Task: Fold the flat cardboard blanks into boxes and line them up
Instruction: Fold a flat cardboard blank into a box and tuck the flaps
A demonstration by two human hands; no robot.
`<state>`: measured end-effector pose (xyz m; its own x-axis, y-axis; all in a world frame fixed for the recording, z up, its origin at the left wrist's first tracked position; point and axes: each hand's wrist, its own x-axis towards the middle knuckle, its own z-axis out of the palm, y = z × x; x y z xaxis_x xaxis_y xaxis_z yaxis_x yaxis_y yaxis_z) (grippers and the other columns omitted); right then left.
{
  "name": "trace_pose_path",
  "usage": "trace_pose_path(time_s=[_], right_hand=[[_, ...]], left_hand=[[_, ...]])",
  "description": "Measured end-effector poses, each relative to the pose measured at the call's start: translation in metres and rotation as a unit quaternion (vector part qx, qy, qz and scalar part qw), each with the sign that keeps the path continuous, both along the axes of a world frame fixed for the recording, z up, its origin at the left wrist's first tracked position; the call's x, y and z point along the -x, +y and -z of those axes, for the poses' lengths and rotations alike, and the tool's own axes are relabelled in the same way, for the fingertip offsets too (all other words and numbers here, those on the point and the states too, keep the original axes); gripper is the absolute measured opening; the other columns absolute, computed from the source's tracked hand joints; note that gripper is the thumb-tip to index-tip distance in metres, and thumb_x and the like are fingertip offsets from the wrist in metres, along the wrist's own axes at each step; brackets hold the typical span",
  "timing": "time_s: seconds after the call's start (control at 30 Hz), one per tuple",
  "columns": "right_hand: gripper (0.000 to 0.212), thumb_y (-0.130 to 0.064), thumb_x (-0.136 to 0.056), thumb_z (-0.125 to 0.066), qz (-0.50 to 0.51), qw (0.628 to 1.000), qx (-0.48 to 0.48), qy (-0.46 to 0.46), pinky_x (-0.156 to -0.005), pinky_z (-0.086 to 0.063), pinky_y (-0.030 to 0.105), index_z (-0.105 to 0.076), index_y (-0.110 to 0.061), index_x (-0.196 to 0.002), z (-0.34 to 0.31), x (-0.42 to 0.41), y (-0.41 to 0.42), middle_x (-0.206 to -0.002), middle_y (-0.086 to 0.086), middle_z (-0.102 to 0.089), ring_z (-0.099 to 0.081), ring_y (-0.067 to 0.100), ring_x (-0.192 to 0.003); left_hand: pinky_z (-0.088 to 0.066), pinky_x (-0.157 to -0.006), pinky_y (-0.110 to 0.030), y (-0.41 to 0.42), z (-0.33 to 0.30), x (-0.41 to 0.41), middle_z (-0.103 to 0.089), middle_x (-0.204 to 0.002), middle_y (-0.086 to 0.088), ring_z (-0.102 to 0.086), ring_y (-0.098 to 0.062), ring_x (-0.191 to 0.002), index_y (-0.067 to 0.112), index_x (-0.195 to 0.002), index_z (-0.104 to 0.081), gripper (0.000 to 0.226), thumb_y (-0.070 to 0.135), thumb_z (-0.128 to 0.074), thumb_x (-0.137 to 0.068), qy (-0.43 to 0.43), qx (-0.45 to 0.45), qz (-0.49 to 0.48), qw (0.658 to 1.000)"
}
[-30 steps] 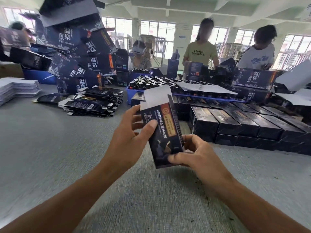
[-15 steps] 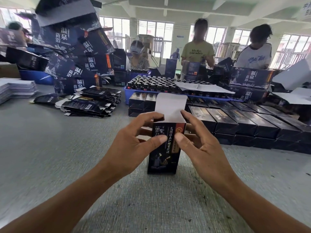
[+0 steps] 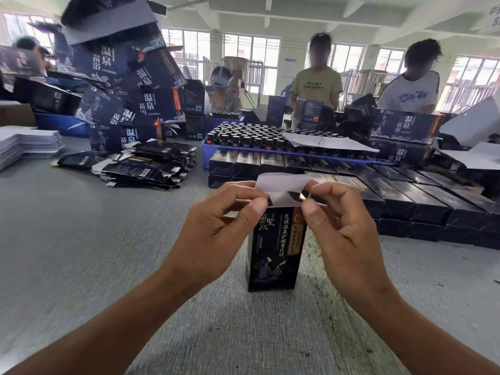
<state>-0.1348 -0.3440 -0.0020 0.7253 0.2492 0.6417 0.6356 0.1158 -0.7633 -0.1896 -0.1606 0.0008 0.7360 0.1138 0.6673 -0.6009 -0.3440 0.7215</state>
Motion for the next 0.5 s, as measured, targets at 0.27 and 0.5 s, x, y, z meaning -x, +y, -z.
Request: trace_pose_path(time_s=[0.27, 0.5], right_hand=[[0.028, -0.040, -0.097, -0.055, 0.034, 0.999, -0.008, -0.016, -0.083, -0.053, 0.013, -0.066, -0.028, -0.119, -0.0059, 0.0046, 0.0000, -0.110, -0.015, -0.071, -0.068, 0.002, -0.104], [0.018, -0.005, -0.096, -0.062, 0.024, 0.999, -0.024, -0.001, -0.076, -0.055, 0.015, -0.070, -0.016, -0.106, -0.0073, 0.0043, -0.0020, -0.102, -0.012, -0.075, -0.072, 0.005, -0.094]], left_hand=[[-0.055, -0.080, -0.018, -0.0012, 0.0014, 0.0008, -0.073, -0.107, 0.007, -0.070, -0.014, -0.105, 0.014, -0.109, -0.070, 0.020, 0.024, -0.061, -0.095, -0.011, 0.004, 0.005, 1.000], [-0.060, -0.077, -0.027, -0.0016, 0.0013, 0.0005, -0.073, -0.112, 0.012, -0.071, -0.011, -0.103, 0.033, -0.103, -0.062, 0.018, 0.040, -0.066, -0.087, 0.006, 0.041, 0.000, 0.999]])
